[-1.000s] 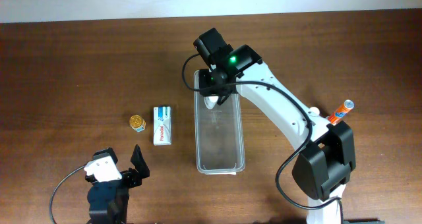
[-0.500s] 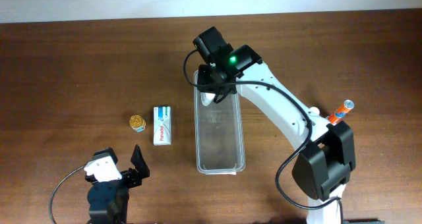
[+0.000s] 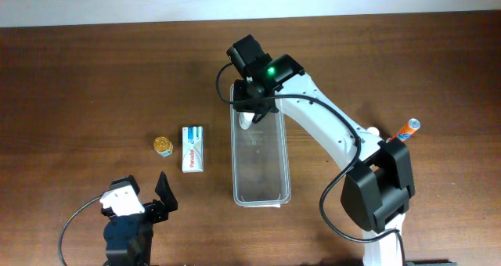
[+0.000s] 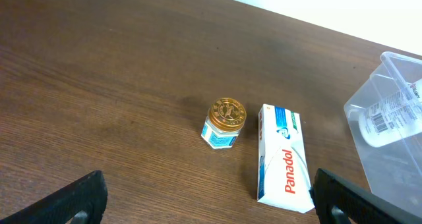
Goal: Pack container
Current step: 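Carry the lotion bottle over the container and release it inside, then move the right gripper back to the dark white-capped bottle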
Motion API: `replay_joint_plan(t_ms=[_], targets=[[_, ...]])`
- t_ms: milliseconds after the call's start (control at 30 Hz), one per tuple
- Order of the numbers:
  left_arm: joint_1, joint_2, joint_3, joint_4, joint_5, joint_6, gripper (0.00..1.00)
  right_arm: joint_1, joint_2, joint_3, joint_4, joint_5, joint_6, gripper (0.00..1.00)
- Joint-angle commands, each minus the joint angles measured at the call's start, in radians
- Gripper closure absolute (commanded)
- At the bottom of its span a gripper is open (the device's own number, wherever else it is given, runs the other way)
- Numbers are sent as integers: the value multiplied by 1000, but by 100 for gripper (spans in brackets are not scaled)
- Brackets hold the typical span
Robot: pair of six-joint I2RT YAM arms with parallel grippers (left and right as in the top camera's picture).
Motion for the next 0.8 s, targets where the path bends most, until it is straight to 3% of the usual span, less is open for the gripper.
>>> replay_joint_plan(t_ms=[0, 100, 533, 767], targets=[[4, -7, -5, 2, 7, 2, 1, 1, 6, 12, 2, 8, -14, 83], [4, -7, -5, 2, 7, 2, 1, 1, 6, 12, 3, 8, -14, 60], [4, -7, -5, 2, 7, 2, 1, -1, -126, 18, -11, 6, -154, 48], [4, -7, -5, 2, 7, 2, 1, -40, -290, 18, -168, 135, -183, 27]])
